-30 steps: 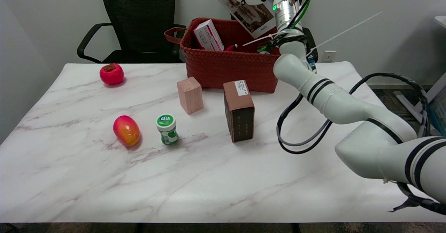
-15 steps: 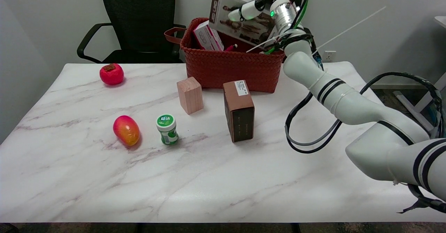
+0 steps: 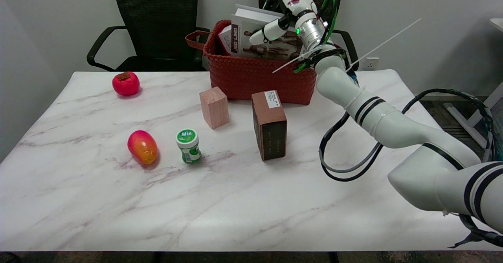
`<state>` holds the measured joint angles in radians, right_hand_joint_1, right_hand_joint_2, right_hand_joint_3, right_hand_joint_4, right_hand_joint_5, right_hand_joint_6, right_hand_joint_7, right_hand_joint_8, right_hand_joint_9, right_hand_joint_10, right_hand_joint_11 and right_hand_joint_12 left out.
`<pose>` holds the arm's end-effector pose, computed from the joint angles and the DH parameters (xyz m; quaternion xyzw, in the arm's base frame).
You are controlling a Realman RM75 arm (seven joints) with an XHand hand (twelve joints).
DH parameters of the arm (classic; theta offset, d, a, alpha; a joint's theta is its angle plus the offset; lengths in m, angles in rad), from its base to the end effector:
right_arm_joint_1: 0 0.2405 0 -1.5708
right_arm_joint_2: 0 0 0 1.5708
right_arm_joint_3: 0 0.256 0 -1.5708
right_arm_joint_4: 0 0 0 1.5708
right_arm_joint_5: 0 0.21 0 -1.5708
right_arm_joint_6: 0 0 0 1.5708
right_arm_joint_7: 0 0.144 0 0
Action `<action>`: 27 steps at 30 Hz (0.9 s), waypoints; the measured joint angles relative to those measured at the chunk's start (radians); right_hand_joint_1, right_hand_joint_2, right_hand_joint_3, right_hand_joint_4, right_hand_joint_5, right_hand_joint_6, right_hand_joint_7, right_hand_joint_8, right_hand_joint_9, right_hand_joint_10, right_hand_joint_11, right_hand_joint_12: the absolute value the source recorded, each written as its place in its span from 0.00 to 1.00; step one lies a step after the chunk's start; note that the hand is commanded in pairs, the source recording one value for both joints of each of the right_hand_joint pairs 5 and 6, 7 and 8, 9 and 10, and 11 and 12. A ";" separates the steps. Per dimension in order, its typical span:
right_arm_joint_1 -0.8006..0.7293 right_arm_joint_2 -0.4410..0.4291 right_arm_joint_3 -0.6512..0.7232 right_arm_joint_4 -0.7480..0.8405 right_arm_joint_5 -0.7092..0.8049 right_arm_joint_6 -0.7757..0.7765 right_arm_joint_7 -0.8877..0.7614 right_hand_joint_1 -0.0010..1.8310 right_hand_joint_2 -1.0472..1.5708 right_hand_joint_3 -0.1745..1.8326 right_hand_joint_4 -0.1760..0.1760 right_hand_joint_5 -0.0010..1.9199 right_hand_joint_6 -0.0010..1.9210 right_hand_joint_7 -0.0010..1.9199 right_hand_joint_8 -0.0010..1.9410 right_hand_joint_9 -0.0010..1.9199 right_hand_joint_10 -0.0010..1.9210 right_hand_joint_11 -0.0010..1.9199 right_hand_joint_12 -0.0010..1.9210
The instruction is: Place the white book into the brown storage basket.
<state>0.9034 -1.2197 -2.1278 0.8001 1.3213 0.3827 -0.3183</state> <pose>-0.1096 -0.5343 0.3222 0.6607 -0.0242 0.2401 0.7108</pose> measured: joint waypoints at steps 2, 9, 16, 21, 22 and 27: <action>-0.003 -0.004 0.000 -0.005 0.003 -0.005 -0.003 0.58 0.58 0.06 0.50 0.42 0.42 0.74 0.73 0.62 0.62 0.35 0.35; -0.011 -0.024 -0.001 -0.032 0.008 -0.016 -0.007 0.56 0.59 0.06 0.50 0.43 0.43 0.74 0.73 0.62 0.62 0.35 0.35; -0.013 -0.044 -0.001 -0.066 0.009 -0.018 -0.001 0.51 0.55 0.08 0.50 0.39 0.39 0.68 0.68 0.51 0.51 0.38 0.38; -0.013 -0.053 0.003 -0.081 0.009 -0.012 0.010 0.49 0.43 0.12 0.50 0.18 0.18 0.45 0.44 0.36 0.36 0.32 0.32; -0.013 -0.055 0.005 -0.083 0.009 -0.010 0.013 0.48 0.42 0.08 0.50 0.09 0.09 0.39 0.38 0.32 0.32 0.27 0.27; -0.013 -0.061 0.015 -0.092 0.017 -0.003 0.034 0.45 0.39 0.00 0.50 0.00 0.00 0.23 0.23 0.18 0.18 0.08 0.08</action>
<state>0.8909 -1.2802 -2.1132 0.7086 1.3384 0.3801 -0.2842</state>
